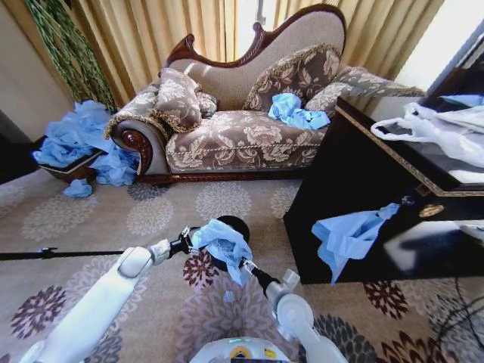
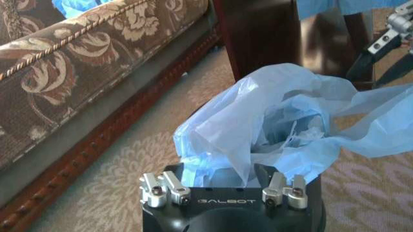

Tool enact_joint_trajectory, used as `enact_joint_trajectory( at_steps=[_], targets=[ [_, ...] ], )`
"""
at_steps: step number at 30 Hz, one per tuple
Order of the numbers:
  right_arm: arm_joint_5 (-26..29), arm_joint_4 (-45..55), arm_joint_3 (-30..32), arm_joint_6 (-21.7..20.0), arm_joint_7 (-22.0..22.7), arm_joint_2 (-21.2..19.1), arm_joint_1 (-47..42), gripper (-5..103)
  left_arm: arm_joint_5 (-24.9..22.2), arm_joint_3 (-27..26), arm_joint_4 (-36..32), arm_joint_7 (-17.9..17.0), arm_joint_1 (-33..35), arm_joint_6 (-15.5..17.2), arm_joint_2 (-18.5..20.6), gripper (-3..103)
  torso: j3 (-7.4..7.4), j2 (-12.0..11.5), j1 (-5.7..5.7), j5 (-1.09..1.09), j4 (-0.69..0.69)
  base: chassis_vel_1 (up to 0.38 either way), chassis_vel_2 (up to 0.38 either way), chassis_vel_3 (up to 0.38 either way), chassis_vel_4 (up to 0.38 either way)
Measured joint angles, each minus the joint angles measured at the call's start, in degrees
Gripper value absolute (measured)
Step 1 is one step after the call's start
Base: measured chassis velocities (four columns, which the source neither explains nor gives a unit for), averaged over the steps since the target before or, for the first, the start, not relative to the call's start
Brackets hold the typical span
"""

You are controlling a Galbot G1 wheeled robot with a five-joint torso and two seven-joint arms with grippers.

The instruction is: Place a garbage bag over the trash bin.

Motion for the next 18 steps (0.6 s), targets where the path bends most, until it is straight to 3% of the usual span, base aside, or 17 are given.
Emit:
enact_joint_trajectory(
  at_steps=[11,12,14,18],
  targets=[
    [-1.9,-2.1,-1.2,0.0,-1.0,1.2,0.4,100,0.0,0.0,0.9,-0.3,0.3,0.0,-0.7,50,0.0,0.0,0.0,0.0,0.01,0.0,0.0,0.0,0.0],
    [-2.0,-2.1,-1.3,0.0,-1.1,1.4,0.5,100,0.0,0.0,1.2,-0.3,0.3,0.0,-0.9,42,0.0,0.0,0.0,0.0,0.0,0.0,0.0,0.0,0.0],
    [-2.0,-2.1,-1.4,0.0,-1.2,1.4,0.6,100,-0.1,0.0,1.5,-0.3,0.3,0.0,-1.0,42,0.0,0.0,0.0,0.0,0.0,0.0,0.0,0.0,0.0],
    [-2.0,-2.1,-1.4,0.1,-1.4,1.5,0.9,100,-0.1,0.2,2.6,-0.4,0.1,0.0,-1.6,29,0.0,0.0,0.0,0.0,0.0,0.0,0.0,0.0,0.0]
  ],
)
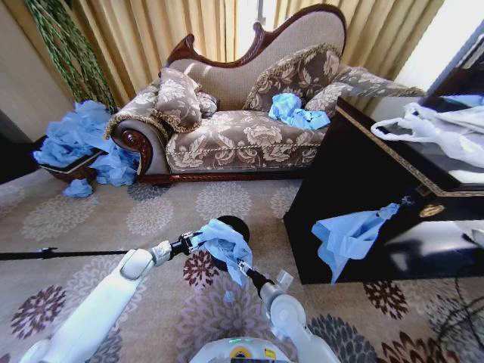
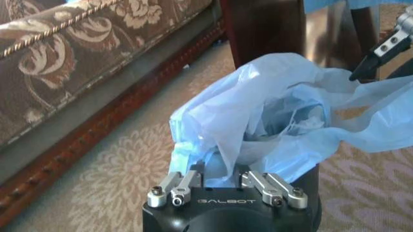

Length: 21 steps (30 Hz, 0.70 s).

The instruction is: Place a garbage bag over the trash bin.

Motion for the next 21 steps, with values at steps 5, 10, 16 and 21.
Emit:
enact_joint_trajectory(
  at_steps=[5,10,16,21],
  targets=[
    [-0.1,-0.2,0.0,0.0,-0.3,0.0,-0.2,100,0.0,0.2,1.4,-0.1,-0.4,-0.1,-0.9,18,0.0,0.0,0.0,0.0,0.0,0.0,0.0,0.0,0.0],
    [-0.6,-0.5,-0.1,0.0,-0.8,0.4,-0.4,100,-0.1,0.3,1.4,-0.6,-0.6,-0.1,-1.3,3,0.0,0.0,0.0,0.0,0.0,0.0,0.0,0.0,0.0],
    [-2.5,-3.9,0.2,0.0,-2.2,1.2,0.4,100,-0.4,0.4,0.5,-1.0,-0.8,0.0,-1.5,0,0.0,0.0,0.0,0.0,0.0,0.0,0.0,0.0,0.0],
    [-3.4,-6.0,0.6,0.2,-3.6,1.4,0.5,102,-1.2,0.4,0.0,-1.4,-0.6,0.0,-1.4,0,0.0,0.0,0.0,0.0,0.0,0.0,0.0,0.0,0.0]
  ],
)
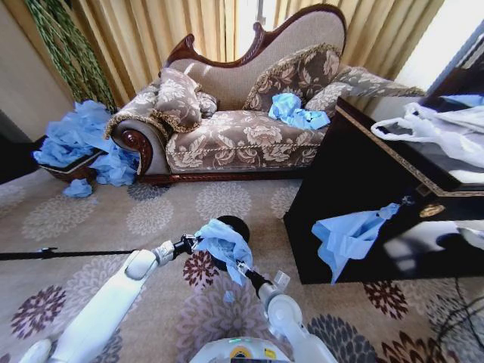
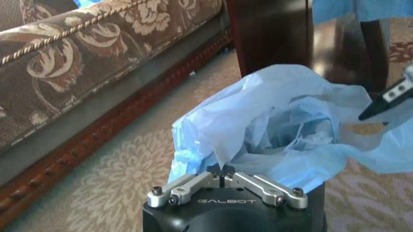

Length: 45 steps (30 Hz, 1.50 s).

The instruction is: Place a garbage bag over the trash bin.

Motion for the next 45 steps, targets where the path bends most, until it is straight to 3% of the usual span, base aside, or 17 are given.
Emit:
enact_joint_trajectory(
  at_steps=[7,10,12,15,21,30,37,45],
  targets=[
    [-0.7,-1.2,0.4,0.2,-1.7,-0.2,-0.2,83,-0.5,-0.1,-0.3,-0.4,-0.2,0.1,0.1,0,0.0,0.0,0.0,0.0,0.0,0.0,0.0,0.0,0.0],
    [-1.2,-2.2,0.5,0.3,-2.4,0.0,0.0,66,-1.0,-0.1,-0.5,-0.8,-0.2,0.1,0.1,0,0.0,0.0,0.0,0.0,0.0,0.0,0.0,0.0,0.0],
    [-1.6,-2.6,0.5,0.5,-2.6,0.0,0.1,66,-1.1,-0.1,-0.6,-0.9,-0.2,0.2,0.2,0,0.0,0.0,0.0,0.0,0.0,0.0,0.0,0.0,0.0],
    [-2.3,-3.3,0.5,0.7,-3.3,0.0,0.4,50,-1.4,-0.2,-0.8,-1.1,-0.1,0.3,0.2,0,0.0,0.0,0.0,0.0,0.0,0.0,0.0,0.0,0.0],
    [-3.2,-3.9,0.4,1.0,-3.9,-0.1,0.8,34,-1.5,-0.2,-0.9,-1.2,-0.1,0.3,0.0,0,0.0,0.0,0.0,0.0,0.0,0.0,0.0,0.0,0.0],
    [-4.6,-4.3,0.6,1.5,-4.7,-1.0,0.9,-2,-1.6,-0.2,-1.2,-1.6,0.2,0.3,-0.5,0,0.0,0.0,0.0,0.0,0.0,0.0,0.0,0.0,0.0],
    [-7.1,-4.2,0.7,2.1,-5.6,-1.8,1.5,-2,-1.8,-0.2,-1.5,-1.8,0.5,0.2,-0.8,0,0.0,0.0,0.0,0.0,0.0,0.0,0.0,0.0,0.0],
    [-10.3,-3.8,0.3,2.3,-7.4,-5.6,4.7,-1,-4.9,-0.2,-3.5,-3.7,1.3,1.6,-0.7,0,0.0,0.0,0.0,0.01,0.0,0.0,0.0,0.0,0.0]
  ],
)
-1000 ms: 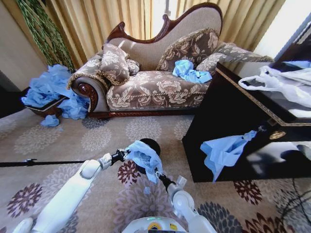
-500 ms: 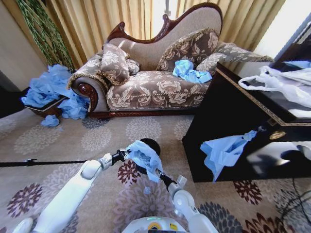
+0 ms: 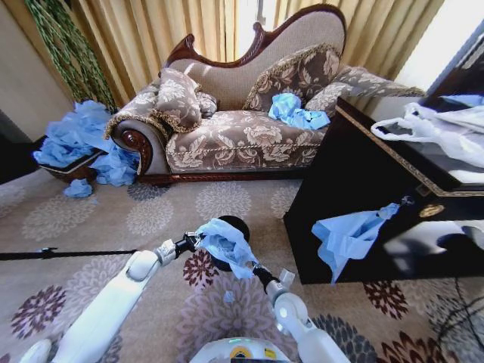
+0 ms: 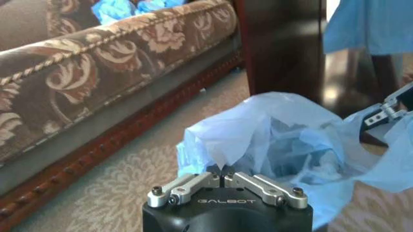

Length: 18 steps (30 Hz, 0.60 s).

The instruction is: Place a garbage bag over the trash bin.

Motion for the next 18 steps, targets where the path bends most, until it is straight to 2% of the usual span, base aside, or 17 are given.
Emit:
enact_joint_trajectory(
  at_steps=[2,3,4,5,7,8,10,12,13,18],
  targets=[
    [-0.4,-1.5,-0.7,0.0,-0.4,-1.2,2.7,0,-2.0,0.6,0.0,-2.8,-1.2,1.4,-0.1,0,0.0,0.0,0.0,0.0,0.0,0.0,0.0,0.0,0.0],
    [-0.7,-1.8,-1.2,0.1,-0.4,-1.7,4.2,0,-3.8,1.2,-0.4,-5.6,-2.2,2.8,-0.3,0,0.0,0.0,0.0,-0.01,0.01,0.0,0.0,0.0,0.0],
    [-1.1,-1.8,-1.7,0.2,-0.4,-2.2,5.4,0,-7.1,1.9,-1.2,-9.8,-3.6,4.5,-0.5,0,0.0,0.0,0.0,0.0,-0.01,0.0,0.0,0.0,0.0],
    [-1.1,-1.8,-1.7,0.2,-0.4,-2.2,5.4,0,-7.1,1.9,-1.2,-9.8,-3.6,4.5,-0.5,0,0.0,0.0,0.0,0.0,-0.01,0.0,0.0,0.0,0.0],
    [-1.6,-1.3,-2.1,0.2,-0.4,-2.8,6.6,0,-11.0,2.6,-3.0,-15.0,-4.8,6.8,-0.7,0,0.0,0.0,0.0,-0.01,-0.02,0.0,0.0,0.0,0.0],
    [-1.6,-1.3,-2.1,0.2,-0.4,-2.8,6.6,0,-11.0,2.6,-3.0,-15.0,-4.8,6.8,-0.7,0,0.0,0.0,0.0,-0.01,-0.02,0.0,0.0,0.0,0.0],
    [-2.4,-0.6,-2.7,0.2,-0.4,-3.4,7.4,0,-14.7,2.7,-5.1,-18.4,-5.2,9.0,-0.6,0,0.0,0.0,0.0,0.0,-0.01,0.0,0.0,0.0,0.0],
    [-2.5,-0.5,-2.9,0.2,-0.5,-3.6,7.7,0,-15.6,2.7,-5.7,-19.0,-5.2,9.5,-0.6,0,0.0,0.0,0.0,0.0,-0.01,0.0,0.0,0.0,0.0],
    [-2.9,-0.5,-3.3,0.2,-0.6,-3.9,8.4,0,-17.0,2.6,-6.8,-20.4,-5.2,10.3,-0.4,0,0.0,0.0,0.0,0.0,-0.01,0.0,0.0,0.0,0.0],
    [-3.6,-1.9,-4.3,0.3,-0.9,-4.7,11.5,0,-18.4,2.3,-7.3,-22.1,-4.9,11.2,-0.3,0,0.0,0.0,0.0,-0.01,0.0,0.0,0.0,0.0,0.0]
  ],
)
